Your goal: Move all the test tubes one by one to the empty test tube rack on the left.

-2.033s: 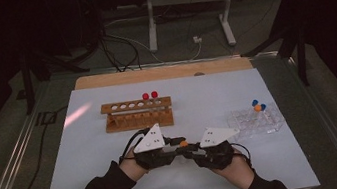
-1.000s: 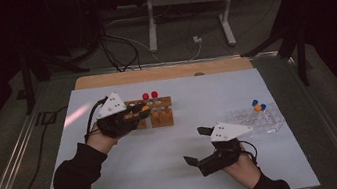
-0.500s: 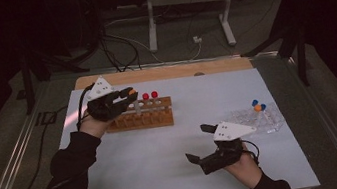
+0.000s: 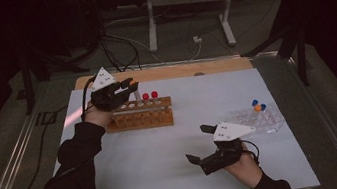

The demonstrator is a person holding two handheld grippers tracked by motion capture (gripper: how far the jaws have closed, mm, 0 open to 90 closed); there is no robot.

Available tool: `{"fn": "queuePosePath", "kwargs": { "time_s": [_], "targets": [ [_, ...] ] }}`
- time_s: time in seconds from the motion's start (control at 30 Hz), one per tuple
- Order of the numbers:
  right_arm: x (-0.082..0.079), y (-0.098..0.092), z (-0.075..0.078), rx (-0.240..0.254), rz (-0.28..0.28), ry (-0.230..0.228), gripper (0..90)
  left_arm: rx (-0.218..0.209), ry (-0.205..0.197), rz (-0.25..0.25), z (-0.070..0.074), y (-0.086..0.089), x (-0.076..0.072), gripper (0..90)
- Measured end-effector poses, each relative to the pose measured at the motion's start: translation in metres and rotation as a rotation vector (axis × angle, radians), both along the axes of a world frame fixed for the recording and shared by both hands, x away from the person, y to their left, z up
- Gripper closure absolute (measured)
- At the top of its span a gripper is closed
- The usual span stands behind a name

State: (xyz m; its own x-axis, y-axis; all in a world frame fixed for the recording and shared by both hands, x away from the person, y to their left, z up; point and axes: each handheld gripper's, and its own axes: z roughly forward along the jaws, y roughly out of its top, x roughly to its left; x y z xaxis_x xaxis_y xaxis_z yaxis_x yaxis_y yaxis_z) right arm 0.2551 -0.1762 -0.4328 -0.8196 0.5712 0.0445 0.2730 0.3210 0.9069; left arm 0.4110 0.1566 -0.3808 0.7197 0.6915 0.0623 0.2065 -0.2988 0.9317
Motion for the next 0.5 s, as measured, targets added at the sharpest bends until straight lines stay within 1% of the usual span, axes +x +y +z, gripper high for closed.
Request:
{"fn": "queuePosePath", "kwargs": {
  "time_s": [0.07,0.1,0.23,0.33,0.4,0.5],
  "targets": [
    [0.000,0.000,0.000,-0.003,0.001,0.001,0.0,0.002,0.009,0.004,-0.004,-0.001,0.003,71.7],
    [0.000,0.000,0.000,-0.002,0.000,0.002,0.0,0.015,0.007,0.011,-0.006,-0.002,0.004,71.7],
    [0.000,-0.001,0.000,0.000,0.000,0.004,0.0,0.007,0.025,0.014,-0.014,-0.001,0.006,71.7],
    [0.001,-0.002,-0.001,0.004,0.000,0.011,0.0,0.020,0.041,0.015,-0.022,-0.001,0.007,71.6],
    [0.001,-0.003,-0.001,0.005,0.000,0.012,0.0,0.014,0.054,0.020,-0.027,-0.002,0.007,71.6],
    [0.001,-0.003,0.000,0.008,0.000,0.015,0.0,0.028,0.072,0.021,-0.035,-0.003,0.009,71.6]
  ]
}}
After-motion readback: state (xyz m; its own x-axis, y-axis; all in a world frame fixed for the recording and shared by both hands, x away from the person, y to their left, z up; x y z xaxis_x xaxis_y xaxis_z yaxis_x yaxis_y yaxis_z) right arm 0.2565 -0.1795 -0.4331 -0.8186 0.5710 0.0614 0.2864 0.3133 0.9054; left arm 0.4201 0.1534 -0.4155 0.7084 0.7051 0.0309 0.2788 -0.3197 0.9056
